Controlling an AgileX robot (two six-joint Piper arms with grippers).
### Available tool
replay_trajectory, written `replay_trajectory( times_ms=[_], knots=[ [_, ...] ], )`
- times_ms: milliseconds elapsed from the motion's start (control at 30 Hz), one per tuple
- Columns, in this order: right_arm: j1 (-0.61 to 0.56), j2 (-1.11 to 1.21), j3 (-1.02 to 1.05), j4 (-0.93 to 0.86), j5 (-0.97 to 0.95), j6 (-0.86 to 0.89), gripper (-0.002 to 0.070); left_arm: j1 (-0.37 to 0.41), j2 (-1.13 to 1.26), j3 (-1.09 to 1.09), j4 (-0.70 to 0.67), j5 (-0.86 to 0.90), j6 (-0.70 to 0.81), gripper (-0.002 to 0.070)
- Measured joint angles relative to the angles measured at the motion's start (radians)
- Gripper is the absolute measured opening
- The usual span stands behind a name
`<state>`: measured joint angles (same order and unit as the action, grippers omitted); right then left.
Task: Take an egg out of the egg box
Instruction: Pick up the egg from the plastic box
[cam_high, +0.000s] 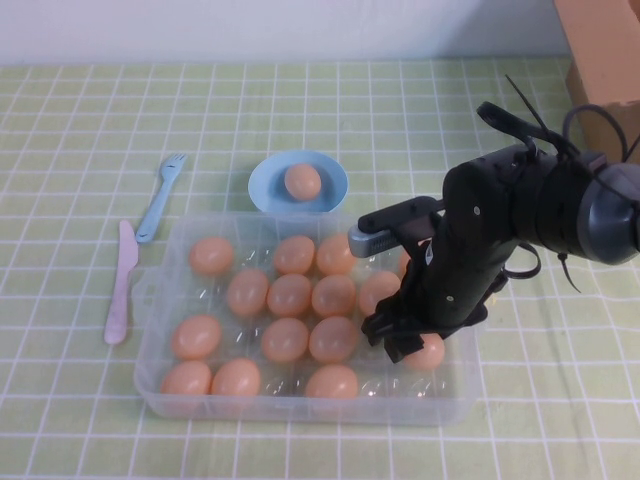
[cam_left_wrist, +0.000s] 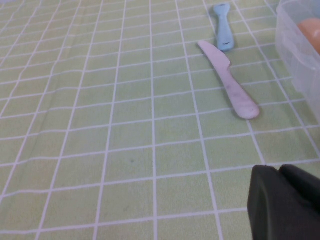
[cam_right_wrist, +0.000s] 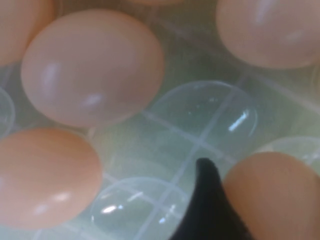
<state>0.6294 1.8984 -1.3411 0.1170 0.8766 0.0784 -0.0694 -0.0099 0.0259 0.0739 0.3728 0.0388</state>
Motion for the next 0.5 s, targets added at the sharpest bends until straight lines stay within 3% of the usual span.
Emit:
replay_trajectory(
  times_ms=[100,500],
  knots=[
    [0.0,0.0,0.0,-0.002,0.019,0.0,0.0371,0.0,0.0,0.0,0.0,0.0,0.0,-0.0005],
    [0.0,0.0,-0.034,-0.004,0.085,0.0,0.0367,0.0,0.0,0.0,0.0,0.0,0.0,-0.0005]
  ],
)
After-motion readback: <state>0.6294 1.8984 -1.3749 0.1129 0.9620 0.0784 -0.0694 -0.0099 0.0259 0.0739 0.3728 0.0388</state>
